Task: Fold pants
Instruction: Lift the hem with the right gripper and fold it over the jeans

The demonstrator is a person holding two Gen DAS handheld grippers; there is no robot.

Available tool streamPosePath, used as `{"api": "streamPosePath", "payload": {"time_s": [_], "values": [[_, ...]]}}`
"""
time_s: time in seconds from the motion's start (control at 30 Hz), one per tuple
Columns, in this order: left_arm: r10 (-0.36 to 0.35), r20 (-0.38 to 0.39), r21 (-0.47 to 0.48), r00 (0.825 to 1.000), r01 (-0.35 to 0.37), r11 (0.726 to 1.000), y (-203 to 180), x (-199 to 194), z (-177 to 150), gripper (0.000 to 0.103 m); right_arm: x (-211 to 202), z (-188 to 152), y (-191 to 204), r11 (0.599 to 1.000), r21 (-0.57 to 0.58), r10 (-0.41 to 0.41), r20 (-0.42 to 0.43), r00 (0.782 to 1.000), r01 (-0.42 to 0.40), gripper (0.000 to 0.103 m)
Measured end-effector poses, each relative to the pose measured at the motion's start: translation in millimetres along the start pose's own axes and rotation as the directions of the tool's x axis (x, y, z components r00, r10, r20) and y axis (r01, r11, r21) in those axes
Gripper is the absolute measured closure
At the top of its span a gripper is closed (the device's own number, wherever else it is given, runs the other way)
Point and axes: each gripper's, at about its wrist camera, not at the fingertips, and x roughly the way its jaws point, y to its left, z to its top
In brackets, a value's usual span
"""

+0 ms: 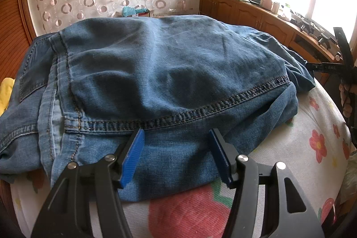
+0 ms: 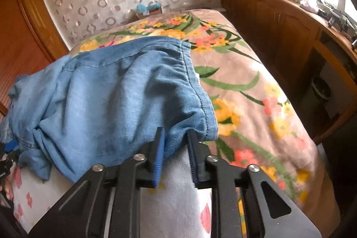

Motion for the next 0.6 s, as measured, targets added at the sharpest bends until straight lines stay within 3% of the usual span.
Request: {"api": "streamPosePath", "payload": {"time_s": [0.13,0.33,0.6], "values": [[0.001,0.000,0.000,1.000,-0.001,1.000,-1,0,1,0.044,-2,-1,2,1.000,-0.019,-0.005,0.011,1.000,0.005,0.099],[-0.003,0.006,-0.008,1.000,0.003,1.000,-1,-1,1,0.044,-21,6,10,0.999,-0.044,0.007,0.078,0.997,-0.004,0.102],[-0.024,0.086,-0.046,0.996,0.028,0.999,9,-39,10,0.044,-68,43,73,0.981,-0.184,0.089,0.189,0.978,-0.054,0.102]]}}
